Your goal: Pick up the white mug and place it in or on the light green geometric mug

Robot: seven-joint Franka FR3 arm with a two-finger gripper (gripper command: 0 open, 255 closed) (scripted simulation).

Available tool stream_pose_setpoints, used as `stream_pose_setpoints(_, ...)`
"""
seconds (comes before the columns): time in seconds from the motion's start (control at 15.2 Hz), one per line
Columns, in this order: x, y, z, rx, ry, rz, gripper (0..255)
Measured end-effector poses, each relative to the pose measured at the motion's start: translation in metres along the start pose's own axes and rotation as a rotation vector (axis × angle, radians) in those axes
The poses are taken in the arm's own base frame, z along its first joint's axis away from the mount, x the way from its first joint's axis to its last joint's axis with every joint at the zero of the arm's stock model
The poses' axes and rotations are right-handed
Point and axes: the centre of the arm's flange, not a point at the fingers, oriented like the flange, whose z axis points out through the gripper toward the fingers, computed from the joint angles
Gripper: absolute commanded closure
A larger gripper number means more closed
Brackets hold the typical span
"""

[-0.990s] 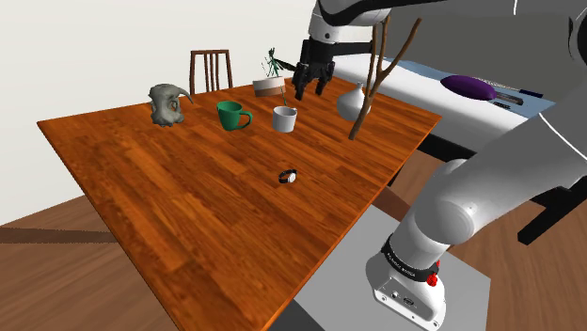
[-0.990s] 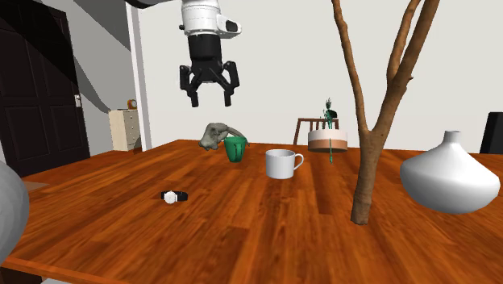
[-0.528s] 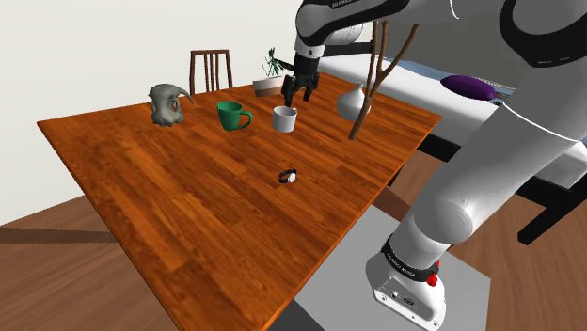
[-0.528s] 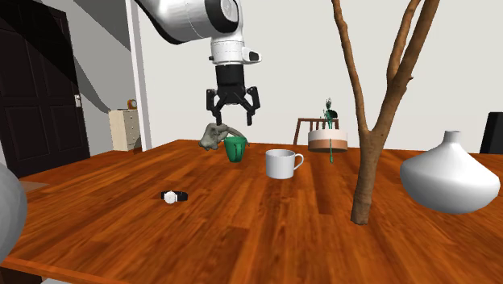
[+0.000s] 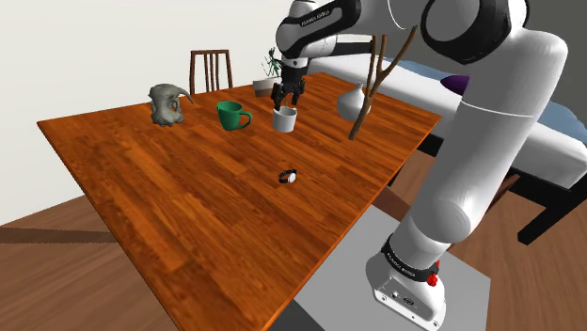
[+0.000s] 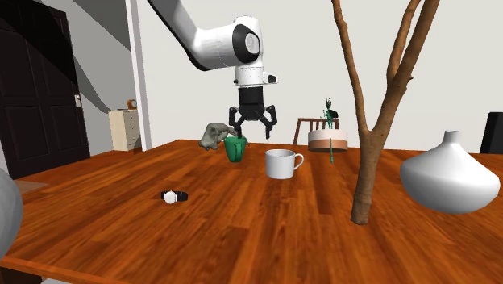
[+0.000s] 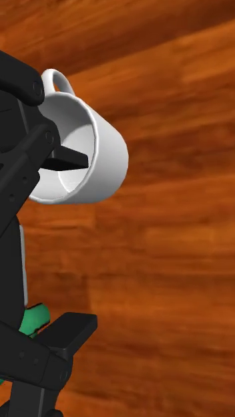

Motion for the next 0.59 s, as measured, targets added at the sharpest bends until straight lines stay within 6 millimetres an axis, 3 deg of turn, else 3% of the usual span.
stream_pose_setpoints(0.33, 0.048, 0.021, 0.041, -0.005, -0.003, -0.014, 0)
stream_pose_setpoints(0.59, 0.061, 0.028, 0.066, -0.006, -0.004, -0.018, 0)
